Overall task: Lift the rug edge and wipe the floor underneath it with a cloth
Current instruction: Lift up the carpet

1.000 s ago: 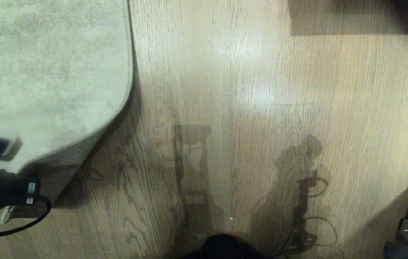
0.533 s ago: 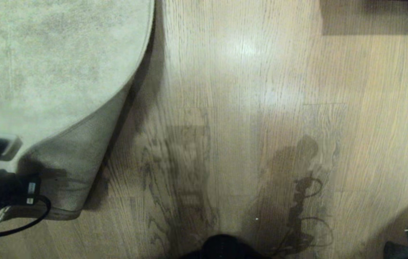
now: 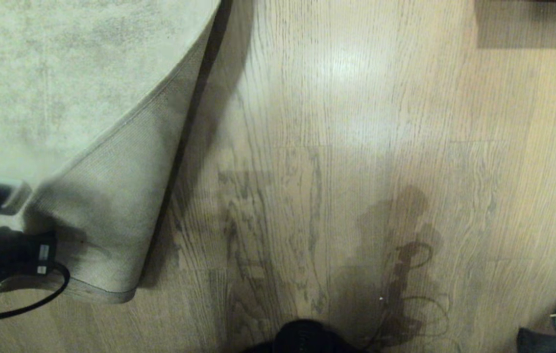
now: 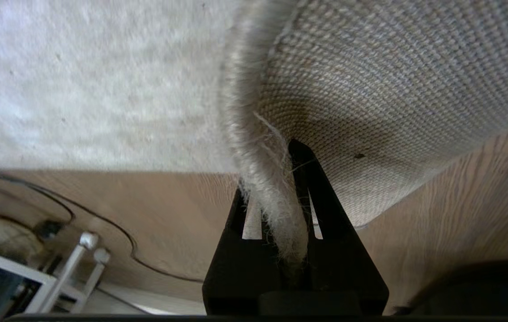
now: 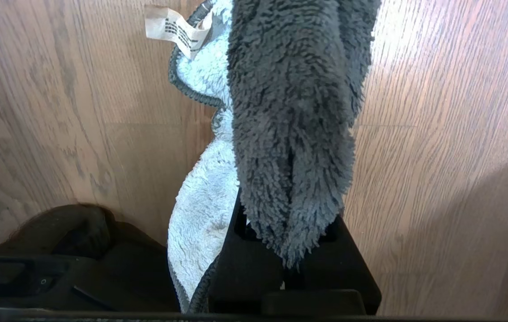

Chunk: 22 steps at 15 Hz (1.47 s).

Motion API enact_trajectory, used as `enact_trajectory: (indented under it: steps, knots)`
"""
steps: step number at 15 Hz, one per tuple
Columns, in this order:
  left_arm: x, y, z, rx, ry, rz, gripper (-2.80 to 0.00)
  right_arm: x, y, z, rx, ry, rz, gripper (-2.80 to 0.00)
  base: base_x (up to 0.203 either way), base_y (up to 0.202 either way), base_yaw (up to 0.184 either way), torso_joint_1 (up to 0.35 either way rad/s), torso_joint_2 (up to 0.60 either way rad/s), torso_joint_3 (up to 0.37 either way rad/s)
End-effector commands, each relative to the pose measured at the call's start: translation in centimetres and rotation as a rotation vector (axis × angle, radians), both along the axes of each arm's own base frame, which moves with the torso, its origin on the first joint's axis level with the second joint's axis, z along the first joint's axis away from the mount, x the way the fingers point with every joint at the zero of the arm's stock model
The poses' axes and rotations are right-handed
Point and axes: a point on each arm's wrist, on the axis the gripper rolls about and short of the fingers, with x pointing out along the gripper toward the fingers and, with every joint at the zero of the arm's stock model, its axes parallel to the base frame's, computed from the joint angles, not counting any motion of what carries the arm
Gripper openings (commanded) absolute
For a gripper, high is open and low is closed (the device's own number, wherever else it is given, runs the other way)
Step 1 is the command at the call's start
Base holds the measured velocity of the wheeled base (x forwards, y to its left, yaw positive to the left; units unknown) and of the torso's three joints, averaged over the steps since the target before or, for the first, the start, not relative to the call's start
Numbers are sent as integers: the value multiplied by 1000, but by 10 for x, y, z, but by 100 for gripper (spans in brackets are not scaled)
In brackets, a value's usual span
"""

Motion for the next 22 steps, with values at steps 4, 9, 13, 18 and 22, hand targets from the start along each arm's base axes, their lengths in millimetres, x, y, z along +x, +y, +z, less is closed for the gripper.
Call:
enact_trajectory:
  steps: [4, 9, 13, 18, 22]
  knots:
    - [16, 7, 24, 38, -81, -77, -280, 0, 0, 0, -1, 1, 0, -280, 0, 0, 0, 0, 0, 0]
    - [28, 19, 43, 72, -218, -112, -280, 0, 0, 0, -1, 1, 1, -280, 0, 0, 0, 0, 0, 0]
    - [43, 28, 57, 135, -365, -96, -280, 0, 0, 0, -1, 1, 1, -280, 0, 0, 0, 0, 0, 0]
    - [35, 35, 64, 165, -440, -52, -280, 0, 0, 0, -1, 1, 1, -280, 0, 0, 0, 0, 0, 0]
    - [28, 34, 63, 165, -440, -45, -280, 0, 0, 0, 1, 1, 0, -280, 0, 0, 0, 0, 0, 0]
